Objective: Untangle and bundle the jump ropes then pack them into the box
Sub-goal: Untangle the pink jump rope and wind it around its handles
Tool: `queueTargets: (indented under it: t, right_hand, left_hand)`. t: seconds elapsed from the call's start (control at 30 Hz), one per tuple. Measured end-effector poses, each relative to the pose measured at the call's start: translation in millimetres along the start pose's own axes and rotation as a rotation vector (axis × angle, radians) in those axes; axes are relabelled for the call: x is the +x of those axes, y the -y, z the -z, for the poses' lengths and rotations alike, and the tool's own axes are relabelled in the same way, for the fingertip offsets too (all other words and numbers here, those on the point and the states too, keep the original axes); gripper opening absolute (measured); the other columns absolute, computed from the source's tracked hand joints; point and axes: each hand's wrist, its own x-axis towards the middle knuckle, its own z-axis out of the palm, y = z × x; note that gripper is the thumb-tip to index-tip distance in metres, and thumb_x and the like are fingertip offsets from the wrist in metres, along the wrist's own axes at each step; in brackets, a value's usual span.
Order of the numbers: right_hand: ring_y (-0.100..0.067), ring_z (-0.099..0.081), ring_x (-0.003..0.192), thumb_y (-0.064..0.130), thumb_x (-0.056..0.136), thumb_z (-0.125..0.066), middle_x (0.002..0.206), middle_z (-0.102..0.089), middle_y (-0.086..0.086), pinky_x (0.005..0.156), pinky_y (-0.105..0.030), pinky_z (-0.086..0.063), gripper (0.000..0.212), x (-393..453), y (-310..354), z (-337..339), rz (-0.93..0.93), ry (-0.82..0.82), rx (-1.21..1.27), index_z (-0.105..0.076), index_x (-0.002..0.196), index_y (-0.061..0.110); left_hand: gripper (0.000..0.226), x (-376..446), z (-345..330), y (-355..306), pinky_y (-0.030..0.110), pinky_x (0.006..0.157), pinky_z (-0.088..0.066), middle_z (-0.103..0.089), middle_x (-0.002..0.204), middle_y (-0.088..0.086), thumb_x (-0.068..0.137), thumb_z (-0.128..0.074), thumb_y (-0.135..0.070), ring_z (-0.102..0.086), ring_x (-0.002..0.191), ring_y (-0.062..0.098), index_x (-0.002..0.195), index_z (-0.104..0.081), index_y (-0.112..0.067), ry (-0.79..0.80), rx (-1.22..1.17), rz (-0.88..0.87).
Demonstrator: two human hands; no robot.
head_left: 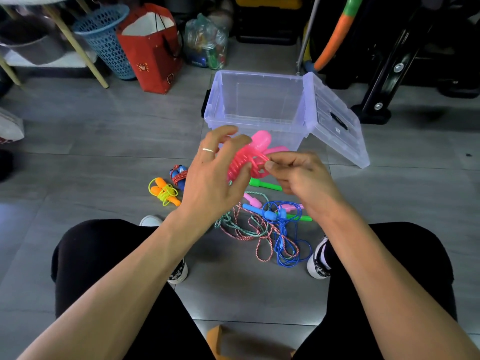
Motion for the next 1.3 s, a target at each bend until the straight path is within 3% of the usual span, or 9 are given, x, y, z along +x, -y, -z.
queueTargets:
  t: [0.1, 0.37, 0.6, 0.77, 0.9, 1.0, 1.13, 1.23, 1.3]
  right_hand:
    - [-0.004, -0.021, 0.042, 0.002, 0.092, -0.058, 0.048, -0.038, 0.011, 0.040, -0.014, -0.022, 0.015, 0, -2, 4, -0.009, 0.048, 0.147, -0.072, 0.092, 0.006]
    - [-0.011, -0.018, 0.047, 0.007, 0.091, -0.061, 0.050, -0.040, 0.006, 0.043, -0.020, -0.018, 0.018, -4, -4, -5, -0.013, -0.046, 0.131, -0.075, 0.081, 0.013]
    - [0.001, -0.045, 0.038, 0.003, 0.093, -0.058, 0.042, -0.051, 0.016, 0.044, -0.006, -0.033, 0.015, -4, -5, -9, 0.038, -0.112, -0.007, -0.073, 0.091, 0.000]
    - [-0.014, -0.069, 0.076, 0.005, 0.088, -0.065, 0.079, -0.075, -0.004, 0.079, -0.023, -0.054, 0.016, -4, -10, -13, 0.022, -0.125, -0.052, -0.076, 0.082, 0.013]
    - [-0.006, -0.049, 0.054, 0.013, 0.091, -0.062, 0.061, -0.064, -0.010, 0.059, -0.019, -0.041, 0.019, -4, -2, -5, 0.008, -0.093, -0.195, -0.075, 0.079, 0.007]
    - [-0.007, -0.034, 0.048, 0.021, 0.090, -0.062, 0.053, -0.050, -0.015, 0.049, -0.025, -0.034, 0.028, -10, -2, -6, 0.188, -0.253, -0.402, -0.068, 0.070, 0.003]
    - [-0.008, -0.049, 0.057, 0.033, 0.086, -0.065, 0.061, -0.052, 0.003, 0.059, -0.020, -0.039, 0.017, -2, -2, 2, 0.355, -0.596, -0.428, -0.063, 0.089, 0.016]
    - [-0.013, -0.060, 0.083, 0.053, 0.089, -0.059, 0.091, -0.062, 0.002, 0.072, -0.023, -0.043, 0.031, 10, -1, 14, 0.111, -0.436, -0.388, -0.063, 0.099, 0.024]
    - [-0.010, -0.063, 0.083, 0.060, 0.090, -0.052, 0.085, -0.066, 0.007, 0.073, -0.025, -0.047, 0.037, 11, -8, 7, -0.014, -0.258, -0.368, -0.064, 0.094, 0.025]
  left_hand:
    - [0.033, 0, -3, 3, 0.043, 0.086, -0.047, -0.057, 0.125, 0.013, 0.083, -0.061, -0.001, -0.057, 0.107, 0.032, 0.110, -0.066, -0.018, -0.032, 0.048, -0.221]
    - [0.012, 3, -2, 1, 0.040, 0.089, -0.045, -0.067, 0.109, 0.009, 0.085, -0.073, -0.023, -0.062, 0.098, 0.028, 0.094, -0.077, -0.016, -0.106, 0.187, -0.247]
    - [0.014, 4, -8, -8, 0.038, 0.090, -0.039, -0.068, 0.099, -0.004, 0.078, -0.072, -0.022, -0.061, 0.091, 0.026, 0.092, -0.074, -0.021, 0.022, 0.221, -0.039]
    - [0.016, 13, 1, 4, 0.036, 0.081, -0.040, -0.065, 0.094, -0.004, 0.077, -0.064, -0.029, -0.059, 0.087, 0.027, 0.087, -0.074, -0.021, 0.199, 0.143, -0.031]
    - [0.016, 11, 0, 5, 0.042, 0.069, -0.049, -0.064, 0.092, 0.000, 0.080, -0.064, -0.028, -0.057, 0.082, 0.028, 0.088, -0.072, -0.016, 0.189, 0.115, -0.110]
    - [0.015, 8, -5, -3, 0.041, 0.062, -0.049, -0.063, 0.091, 0.002, 0.082, -0.064, -0.023, -0.056, 0.081, 0.027, 0.089, -0.071, -0.012, 0.157, 0.088, -0.139]
    - [0.010, 6, -6, -4, 0.043, 0.059, -0.050, -0.059, 0.091, 0.004, 0.085, -0.062, -0.018, -0.057, 0.079, 0.028, 0.087, -0.067, -0.009, 0.147, 0.037, -0.161]
    - [0.008, 4, -6, -7, 0.044, 0.060, -0.050, -0.059, 0.091, 0.007, 0.086, -0.063, -0.012, -0.057, 0.078, 0.028, 0.087, -0.066, -0.004, 0.179, 0.002, -0.197]
    - [0.010, 3, -9, -10, 0.044, 0.059, -0.049, -0.060, 0.090, 0.009, 0.088, -0.061, -0.010, -0.056, 0.076, 0.028, 0.085, -0.066, -0.002, 0.198, -0.008, -0.230]
